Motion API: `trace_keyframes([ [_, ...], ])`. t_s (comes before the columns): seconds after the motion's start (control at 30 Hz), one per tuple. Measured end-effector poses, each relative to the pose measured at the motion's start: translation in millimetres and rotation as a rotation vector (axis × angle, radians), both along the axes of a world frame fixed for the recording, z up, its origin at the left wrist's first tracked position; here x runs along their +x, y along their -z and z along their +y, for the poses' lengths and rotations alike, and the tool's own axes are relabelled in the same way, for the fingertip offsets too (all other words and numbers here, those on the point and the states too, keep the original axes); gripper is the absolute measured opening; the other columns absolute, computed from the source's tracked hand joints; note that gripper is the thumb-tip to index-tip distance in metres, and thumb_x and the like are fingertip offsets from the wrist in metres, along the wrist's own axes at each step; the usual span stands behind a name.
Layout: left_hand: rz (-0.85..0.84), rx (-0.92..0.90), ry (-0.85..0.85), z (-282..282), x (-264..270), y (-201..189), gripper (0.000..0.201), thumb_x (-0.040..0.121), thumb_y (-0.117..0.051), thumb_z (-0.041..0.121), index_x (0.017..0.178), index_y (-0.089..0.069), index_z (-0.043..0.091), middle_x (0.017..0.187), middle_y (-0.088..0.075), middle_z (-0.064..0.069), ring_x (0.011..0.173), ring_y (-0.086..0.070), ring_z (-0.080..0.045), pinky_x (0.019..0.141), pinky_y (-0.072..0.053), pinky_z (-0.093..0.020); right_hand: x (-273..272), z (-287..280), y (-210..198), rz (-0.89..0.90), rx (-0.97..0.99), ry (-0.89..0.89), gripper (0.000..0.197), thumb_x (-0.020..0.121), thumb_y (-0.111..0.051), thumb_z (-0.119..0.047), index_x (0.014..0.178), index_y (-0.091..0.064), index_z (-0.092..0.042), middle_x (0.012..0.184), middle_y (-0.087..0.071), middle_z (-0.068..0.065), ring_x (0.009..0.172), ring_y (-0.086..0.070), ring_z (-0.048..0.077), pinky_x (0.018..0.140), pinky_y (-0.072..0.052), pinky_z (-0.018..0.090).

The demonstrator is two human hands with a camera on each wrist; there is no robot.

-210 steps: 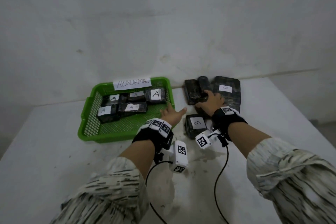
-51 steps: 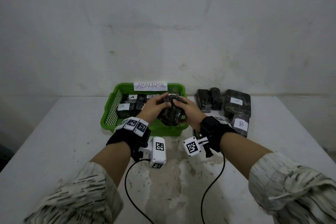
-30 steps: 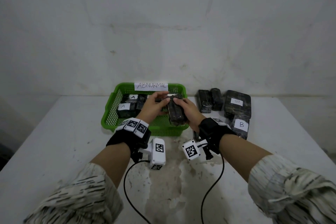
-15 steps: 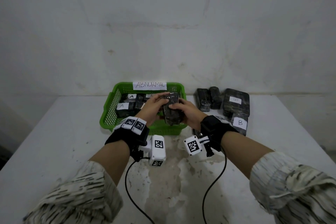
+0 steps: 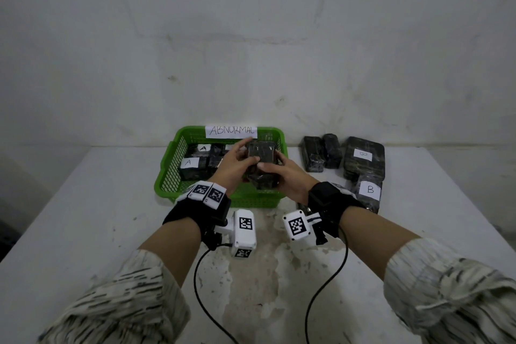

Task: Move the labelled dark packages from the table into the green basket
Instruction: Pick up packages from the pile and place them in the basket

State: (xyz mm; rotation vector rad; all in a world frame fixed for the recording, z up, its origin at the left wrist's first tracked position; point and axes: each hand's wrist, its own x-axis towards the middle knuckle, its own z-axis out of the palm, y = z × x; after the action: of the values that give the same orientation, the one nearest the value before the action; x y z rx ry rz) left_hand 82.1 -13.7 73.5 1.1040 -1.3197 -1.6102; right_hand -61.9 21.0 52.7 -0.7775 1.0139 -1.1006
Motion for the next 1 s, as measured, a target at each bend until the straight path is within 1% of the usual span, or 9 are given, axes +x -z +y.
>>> trace_keyframes([
  [0.13,-0.255,-0.17,-0.115,-8,6,11,0.039,0.082,-0.064,-0.001,0.112,-0.057,0.023,0.106,-0.057,-0.016,0.106,-0.057,-0.034,0.09,-0.051,-0.053,0,-6,1,-0.08,0.055,0.14,0.043,0.098,-0.048,-0.038,0.136,-0.027,-0.033,0.135,-0.053,0.005,0.11,-0.061,0.025,0.079,-0.056,0.048],
  [0.2,-0.297,-0.19,-0.133,-10,9,12,0.029,0.086,-0.06,-0.001,0.109,-0.063,0.017,0.096,-0.058,-0.01,0.101,-0.058,-0.031,0.092,-0.05,-0.05,-2,-8,2,-0.054,0.047,0.223,0.031,0.103,-0.038,-0.031,0.133,-0.029,-0.031,0.127,-0.055,0.006,0.101,-0.061,0.024,0.071,-0.055,0.043],
  [0.3,-0.171,-0.008,-0.125,-11,9,8,0.024,0.096,-0.047,0.013,0.112,-0.065,0.015,0.117,-0.064,-0.012,0.112,-0.058,-0.031,0.101,-0.045,-0.049,-8,-7,3,0.013,0.038,0.287,0.039,0.102,-0.039,-0.01,0.139,-0.036,-0.021,0.101,-0.06,0.004,0.088,-0.058,0.019,0.067,-0.049,0.038],
  [0.43,-0.049,0.215,-0.045,-4,4,-2,0.051,0.096,-0.04,0.049,0.124,-0.059,0.01,0.125,-0.061,-0.011,0.114,-0.057,-0.025,0.104,-0.042,-0.044,-8,-4,-1,0.041,0.037,0.247,0.051,0.093,-0.054,0.0,0.138,-0.039,-0.018,0.09,-0.062,0.002,0.078,-0.059,0.015,0.06,-0.044,0.031],
  [0.5,0.039,0.224,0.017,0,1,-5,0.054,0.097,-0.034,0.05,0.122,-0.059,0.01,0.117,-0.065,-0.011,0.107,-0.06,-0.024,0.092,-0.048,-0.04,-6,-2,-5,0.057,0.032,0.202,0.048,0.093,-0.059,-0.009,0.138,-0.045,-0.019,0.096,-0.062,0.002,0.081,-0.058,0.015,0.062,-0.044,0.029],
  [0.6,0.089,0.241,0.062,1,-2,-5,0.049,0.099,-0.027,0.048,0.115,-0.059,0.015,0.106,-0.066,-0.006,0.094,-0.061,-0.017,0.074,-0.049,-0.035,-4,-1,-7,0.099,0.024,0.14,0.035,0.096,-0.055,-0.028,0.13,-0.053,-0.034,0.111,-0.06,0.001,0.097,-0.056,0.018,0.08,-0.043,0.036],
  [0.7,0.078,0.237,0.004,-1,-4,-7,0.047,0.1,-0.028,0.047,0.116,-0.056,0.013,0.12,-0.061,-0.011,0.103,-0.059,-0.025,0.083,-0.049,-0.037,0,2,-8,0.035,0.04,0.051,0.031,0.098,-0.044,-0.046,0.126,-0.054,-0.039,0.128,-0.054,0.004,0.116,-0.053,0.027,0.091,-0.048,0.046],
  [0.83,0.042,0.241,-0.004,-3,-3,-4,0.045,0.101,-0.03,0.044,0.123,-0.055,0.014,0.123,-0.059,-0.015,0.118,-0.053,-0.032,0.097,-0.044,-0.053,6,1,-8,0.031,0.025,0.052,0.039,0.094,-0.055,-0.044,0.128,-0.055,-0.027,0.132,-0.053,0.006,0.117,-0.053,0.029,0.088,-0.052,0.052],
  [1.0,0.058,0.227,0.055,0,-1,-4,0.042,0.096,-0.036,0.051,0.113,-0.058,0.02,0.111,-0.061,-0.004,0.106,-0.057,-0.026,0.086,-0.05,-0.05,4,-2,-9,0.159,0.0,0.13,0.025,0.093,-0.058,-0.039,0.114,-0.061,-0.025,0.127,-0.062,0.007,0.12,-0.056,0.03,0.09,-0.051,0.054],
])
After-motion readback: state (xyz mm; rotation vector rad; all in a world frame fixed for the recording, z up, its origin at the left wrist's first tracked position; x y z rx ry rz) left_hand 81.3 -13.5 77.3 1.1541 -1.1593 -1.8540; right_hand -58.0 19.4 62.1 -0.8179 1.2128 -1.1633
